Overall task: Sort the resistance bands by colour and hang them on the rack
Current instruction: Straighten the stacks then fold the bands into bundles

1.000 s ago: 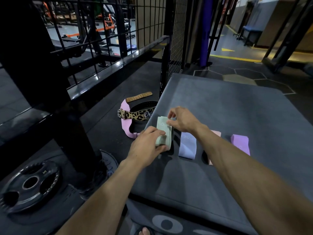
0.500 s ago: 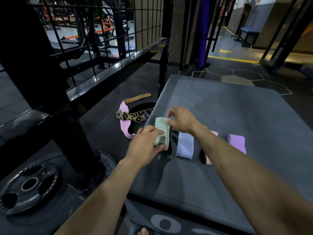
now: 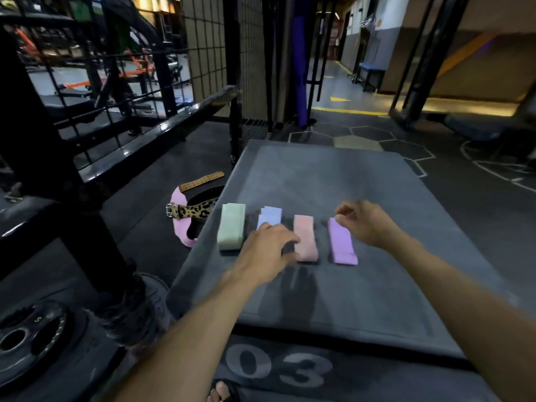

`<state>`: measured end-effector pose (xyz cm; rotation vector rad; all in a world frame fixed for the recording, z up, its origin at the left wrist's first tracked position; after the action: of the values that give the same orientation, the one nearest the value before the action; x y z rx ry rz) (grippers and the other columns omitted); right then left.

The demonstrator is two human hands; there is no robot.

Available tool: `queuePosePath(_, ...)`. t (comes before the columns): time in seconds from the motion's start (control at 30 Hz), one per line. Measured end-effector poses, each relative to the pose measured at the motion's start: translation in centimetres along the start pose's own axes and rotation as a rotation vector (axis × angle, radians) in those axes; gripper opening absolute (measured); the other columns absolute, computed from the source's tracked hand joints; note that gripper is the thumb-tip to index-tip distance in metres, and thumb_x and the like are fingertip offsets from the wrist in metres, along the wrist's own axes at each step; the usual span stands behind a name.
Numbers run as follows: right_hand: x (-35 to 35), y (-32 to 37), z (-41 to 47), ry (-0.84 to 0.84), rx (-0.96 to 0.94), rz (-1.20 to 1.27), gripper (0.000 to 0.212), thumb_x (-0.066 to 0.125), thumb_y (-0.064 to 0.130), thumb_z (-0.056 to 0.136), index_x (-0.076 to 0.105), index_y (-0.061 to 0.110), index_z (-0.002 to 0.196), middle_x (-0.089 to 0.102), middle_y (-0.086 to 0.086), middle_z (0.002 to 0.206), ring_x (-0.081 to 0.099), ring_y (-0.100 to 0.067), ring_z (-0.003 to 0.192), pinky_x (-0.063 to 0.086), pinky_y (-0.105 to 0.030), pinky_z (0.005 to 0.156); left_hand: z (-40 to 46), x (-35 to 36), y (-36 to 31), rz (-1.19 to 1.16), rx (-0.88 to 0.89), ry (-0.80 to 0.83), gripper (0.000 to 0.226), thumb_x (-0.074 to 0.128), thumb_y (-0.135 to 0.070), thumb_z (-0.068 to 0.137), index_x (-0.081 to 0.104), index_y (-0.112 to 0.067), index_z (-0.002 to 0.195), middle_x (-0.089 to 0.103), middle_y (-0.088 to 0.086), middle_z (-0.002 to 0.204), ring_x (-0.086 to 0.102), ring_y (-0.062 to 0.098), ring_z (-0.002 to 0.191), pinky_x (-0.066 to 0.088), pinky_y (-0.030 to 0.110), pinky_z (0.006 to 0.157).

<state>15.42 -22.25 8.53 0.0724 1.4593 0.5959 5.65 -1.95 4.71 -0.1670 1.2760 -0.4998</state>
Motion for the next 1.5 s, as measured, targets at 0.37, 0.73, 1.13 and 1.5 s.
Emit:
queuePosePath(0.37,5.1,-7.3,-5.2,0.017,0.331,0.192,0.024,0.066,0.023,0.088,0.065,0.009,0.107,0.07,-0.012,0.11,0.062,-0.034,0.106,0.048,-0.034,0.087,3.2,6.4,-6.9,0.196,0.084,0.133,0.025,0.063,-0.039,0.094,0.065,-0.028,0.116,0.07,-0.002,0.113,0.048,0.024,0.117,0.036,0.038,0.094)
queuePosePath(0.73,6.1,-8.8,-4.6,-0.007,0.447,0.302,0.027,0.073,0.028,0.083,0.066,0.018,0.107,0.073,-0.007,0.109,0.065,-0.028,0.109,0.052,-0.034,0.094,5.7,9.5,-6.5,0.135,-0.065,0.044,0.018,0.062,-0.029,0.093,0.058,-0.028,0.111,0.071,-0.003,0.102,0.052,0.026,0.107,0.034,0.033,0.088)
queuePosePath(1.13,6.6,-9.2,-4.5,-0.022,0.555,0.402,0.029,0.08,0.036,0.075,0.062,0.025,0.096,0.072,-0.006,0.107,0.067,-0.025,0.101,0.056,-0.035,0.091,6.4,11.2,-5.1,0.089,-0.101,0.039,0.02,0.059,-0.033,0.093,0.059,-0.036,0.112,0.072,-0.007,0.098,0.051,0.025,0.105,0.027,0.027,0.083)
queuePosePath(1.5,6.4,-9.3,-4.2,-0.035,0.576,0.546,0.025,0.076,0.021,0.078,0.069,0.017,0.102,0.073,-0.006,0.098,0.068,-0.025,0.093,0.056,-0.032,0.082,6.6,9.8,-6.0,0.03,-0.121,-0.016,0.019,0.059,-0.03,0.096,0.061,-0.031,0.115,0.076,-0.01,0.095,0.053,0.02,0.106,0.026,0.031,0.088)
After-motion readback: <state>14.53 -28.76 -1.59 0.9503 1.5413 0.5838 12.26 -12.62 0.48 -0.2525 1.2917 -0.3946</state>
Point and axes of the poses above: each hand's wrist, its own z-axis towards the middle knuckle, its own x-axis out of the palm, y = z × x, the point moved 6 cm from there along z, towards the middle knuckle
